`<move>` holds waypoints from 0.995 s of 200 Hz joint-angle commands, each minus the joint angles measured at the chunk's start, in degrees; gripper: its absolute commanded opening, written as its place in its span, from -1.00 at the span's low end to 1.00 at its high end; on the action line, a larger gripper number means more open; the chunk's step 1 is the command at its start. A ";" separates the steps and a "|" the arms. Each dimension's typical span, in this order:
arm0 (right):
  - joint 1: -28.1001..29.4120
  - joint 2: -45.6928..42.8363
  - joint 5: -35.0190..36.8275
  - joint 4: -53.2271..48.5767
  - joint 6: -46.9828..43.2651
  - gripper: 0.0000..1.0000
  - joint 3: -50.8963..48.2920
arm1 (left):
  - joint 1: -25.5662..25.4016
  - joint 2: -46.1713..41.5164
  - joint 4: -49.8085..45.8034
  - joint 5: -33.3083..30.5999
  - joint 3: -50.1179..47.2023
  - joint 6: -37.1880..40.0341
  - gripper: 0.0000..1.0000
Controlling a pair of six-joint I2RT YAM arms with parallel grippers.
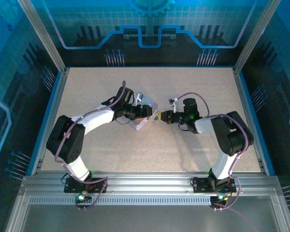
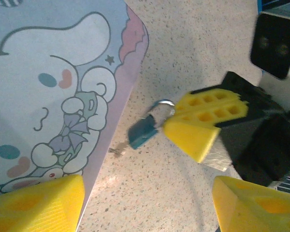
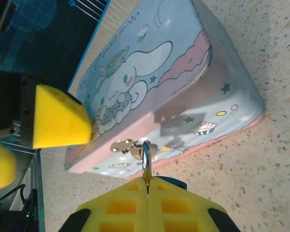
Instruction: Unlock the padlock with the key
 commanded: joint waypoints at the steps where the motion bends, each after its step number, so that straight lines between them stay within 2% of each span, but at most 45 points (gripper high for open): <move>1: -1.17 -5.07 0.88 -6.90 -4.05 -0.96 -1.48 | 1.23 -3.86 -2.98 -0.70 0.18 1.10 0.48; 38: -1.39 -14.63 2.84 -18.93 -7.95 -0.96 -1.73 | 2.97 -11.16 -2.27 -4.13 -0.62 3.91 0.53; 71: -1.40 -23.28 3.30 -30.83 -10.67 -0.95 -0.51 | 4.43 -19.90 0.48 -10.43 -5.23 6.24 0.60; 130: 0.76 -35.31 4.70 -52.79 -13.99 -0.93 1.98 | 8.53 -34.22 3.63 -17.43 -13.43 9.74 0.91; 139: 1.28 -36.67 5.01 -54.82 -13.58 -0.93 1.90 | 8.64 -35.95 4.13 -18.65 -14.35 10.32 0.97; 199: 7.26 -39.33 5.57 -62.28 -9.77 -0.91 0.76 | 9.34 -42.20 6.48 -22.54 -18.16 11.16 0.97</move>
